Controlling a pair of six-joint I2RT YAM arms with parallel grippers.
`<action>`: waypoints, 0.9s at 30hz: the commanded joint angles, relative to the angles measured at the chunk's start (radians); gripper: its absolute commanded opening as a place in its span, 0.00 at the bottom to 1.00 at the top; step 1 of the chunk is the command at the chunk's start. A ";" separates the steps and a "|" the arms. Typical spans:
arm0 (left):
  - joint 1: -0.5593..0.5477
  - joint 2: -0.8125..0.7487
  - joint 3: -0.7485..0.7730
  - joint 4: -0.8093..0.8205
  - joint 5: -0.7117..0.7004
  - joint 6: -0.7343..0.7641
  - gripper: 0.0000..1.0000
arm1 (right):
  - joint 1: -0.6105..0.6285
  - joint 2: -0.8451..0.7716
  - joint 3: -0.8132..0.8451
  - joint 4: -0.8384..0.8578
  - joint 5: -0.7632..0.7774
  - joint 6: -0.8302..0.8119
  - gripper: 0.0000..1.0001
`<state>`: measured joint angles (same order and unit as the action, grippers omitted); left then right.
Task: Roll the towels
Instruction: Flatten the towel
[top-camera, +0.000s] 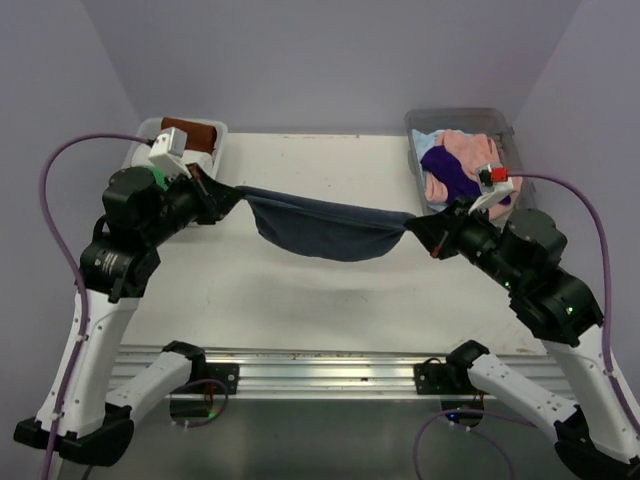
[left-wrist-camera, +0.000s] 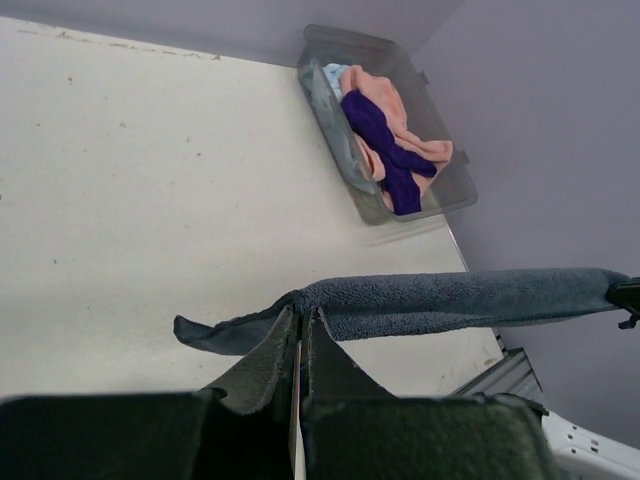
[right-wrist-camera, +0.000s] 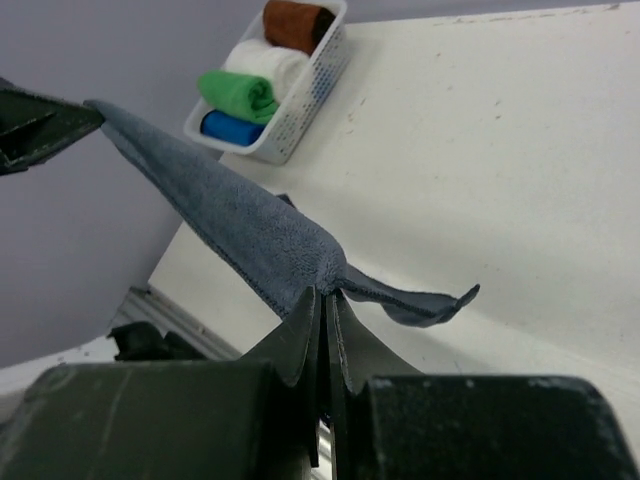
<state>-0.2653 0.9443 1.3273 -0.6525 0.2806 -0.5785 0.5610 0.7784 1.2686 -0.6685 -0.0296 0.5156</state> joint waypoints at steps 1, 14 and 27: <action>-0.002 -0.080 0.029 -0.062 0.022 0.046 0.00 | -0.003 -0.068 -0.015 -0.088 -0.134 0.003 0.00; -0.002 -0.142 -0.108 -0.187 -0.153 -0.070 0.00 | -0.001 -0.020 -0.101 -0.224 0.094 0.106 0.00; 0.054 0.655 -0.074 0.186 -0.216 0.028 0.00 | -0.113 0.923 0.053 0.210 0.232 -0.034 0.00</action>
<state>-0.2459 1.5082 1.1374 -0.5800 0.0956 -0.6151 0.4820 1.6012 1.1950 -0.5827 0.1501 0.5293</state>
